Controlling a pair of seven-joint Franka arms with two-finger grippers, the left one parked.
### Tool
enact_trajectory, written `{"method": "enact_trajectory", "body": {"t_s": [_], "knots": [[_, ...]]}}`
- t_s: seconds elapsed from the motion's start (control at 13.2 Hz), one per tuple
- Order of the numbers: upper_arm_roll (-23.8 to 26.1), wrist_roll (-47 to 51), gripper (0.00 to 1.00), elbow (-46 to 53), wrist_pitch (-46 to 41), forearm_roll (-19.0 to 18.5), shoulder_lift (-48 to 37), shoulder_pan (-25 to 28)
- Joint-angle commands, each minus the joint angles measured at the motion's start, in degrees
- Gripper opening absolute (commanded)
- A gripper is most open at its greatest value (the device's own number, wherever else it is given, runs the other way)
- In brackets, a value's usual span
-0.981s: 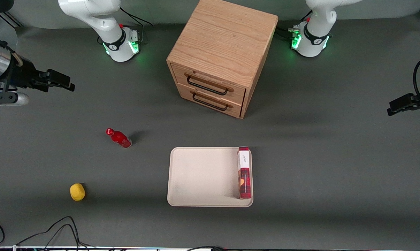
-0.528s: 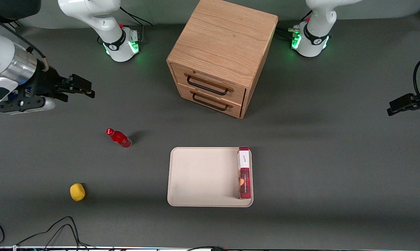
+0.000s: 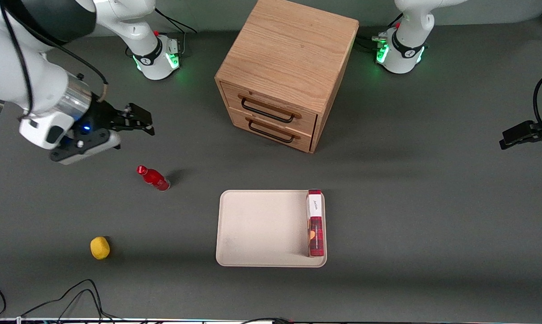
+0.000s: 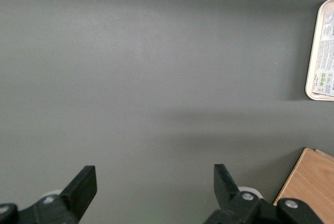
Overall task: Open upper drawer
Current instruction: 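Move the right gripper toward the upper drawer's black handle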
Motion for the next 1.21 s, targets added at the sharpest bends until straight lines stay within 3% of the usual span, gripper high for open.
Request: {"method": "enact_trajectory", "body": {"t_s": [0.0,0.23,0.53,0.83,1.13], "knots": [[4.70,-4.25,1.00,1.38,0.99,0.53,3.32,0.07],[10.24,-17.95,1.00,1.21,2.83,-0.26,4.47,0.07],[12.54,-22.63,1.00,1.30,3.10,-0.43,6.41,0.85],[12.54,-26.68,1.00,1.47,3.19,-4.56,8.78,5.68],[13.33,-26.33,1.00,1.56,4.68,-2.03,11.50,6.66]]}}
